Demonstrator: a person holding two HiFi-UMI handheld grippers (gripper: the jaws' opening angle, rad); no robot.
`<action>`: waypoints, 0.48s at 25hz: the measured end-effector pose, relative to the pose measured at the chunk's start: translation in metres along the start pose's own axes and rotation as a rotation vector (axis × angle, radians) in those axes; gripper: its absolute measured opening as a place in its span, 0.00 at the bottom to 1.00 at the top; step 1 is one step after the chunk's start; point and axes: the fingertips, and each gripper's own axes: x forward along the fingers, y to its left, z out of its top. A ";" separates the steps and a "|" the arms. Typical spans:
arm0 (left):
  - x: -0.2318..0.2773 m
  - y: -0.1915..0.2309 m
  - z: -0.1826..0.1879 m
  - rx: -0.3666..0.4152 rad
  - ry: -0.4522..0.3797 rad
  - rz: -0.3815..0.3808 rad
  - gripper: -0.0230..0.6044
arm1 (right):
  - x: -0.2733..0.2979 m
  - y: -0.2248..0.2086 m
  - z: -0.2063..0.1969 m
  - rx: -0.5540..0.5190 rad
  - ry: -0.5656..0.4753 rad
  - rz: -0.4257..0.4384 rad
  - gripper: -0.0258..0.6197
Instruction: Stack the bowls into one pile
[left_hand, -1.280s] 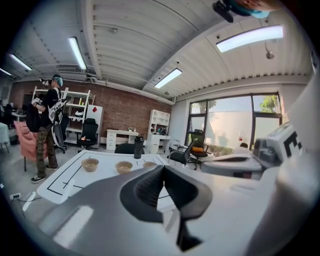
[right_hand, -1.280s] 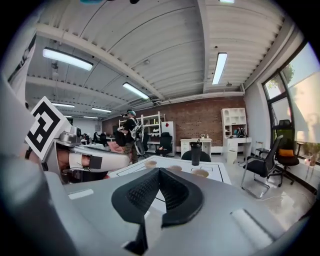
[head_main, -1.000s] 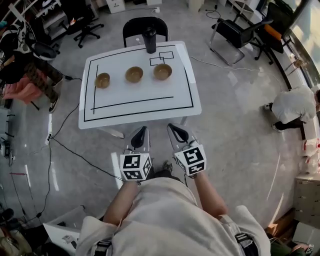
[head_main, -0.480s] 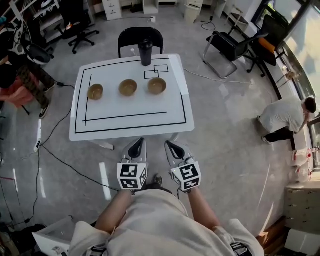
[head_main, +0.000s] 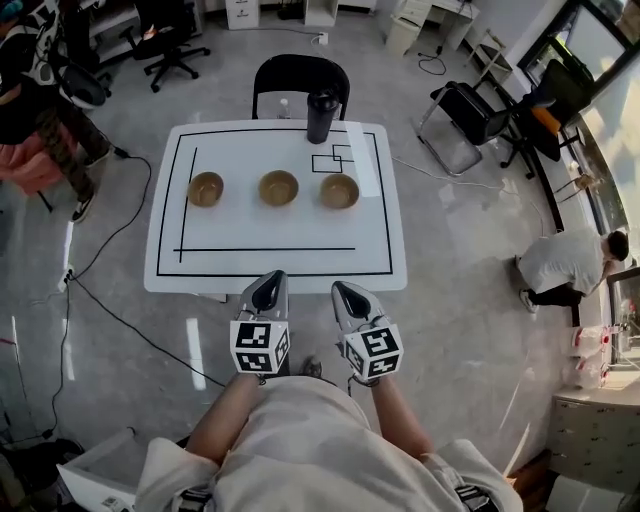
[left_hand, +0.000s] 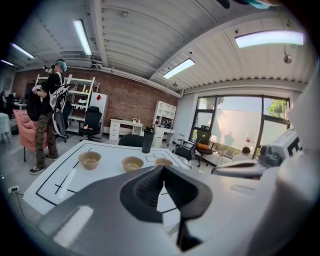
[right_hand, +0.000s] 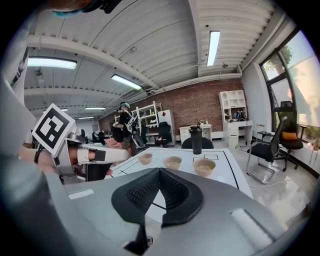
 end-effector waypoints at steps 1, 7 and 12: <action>0.004 0.012 0.007 0.010 -0.008 0.007 0.04 | 0.013 0.002 0.005 -0.005 0.003 0.006 0.04; 0.032 0.089 0.045 0.083 -0.034 0.034 0.04 | 0.089 0.019 0.032 -0.022 0.034 0.031 0.04; 0.066 0.131 0.053 0.051 -0.009 -0.005 0.04 | 0.130 0.020 0.043 -0.049 0.091 -0.005 0.04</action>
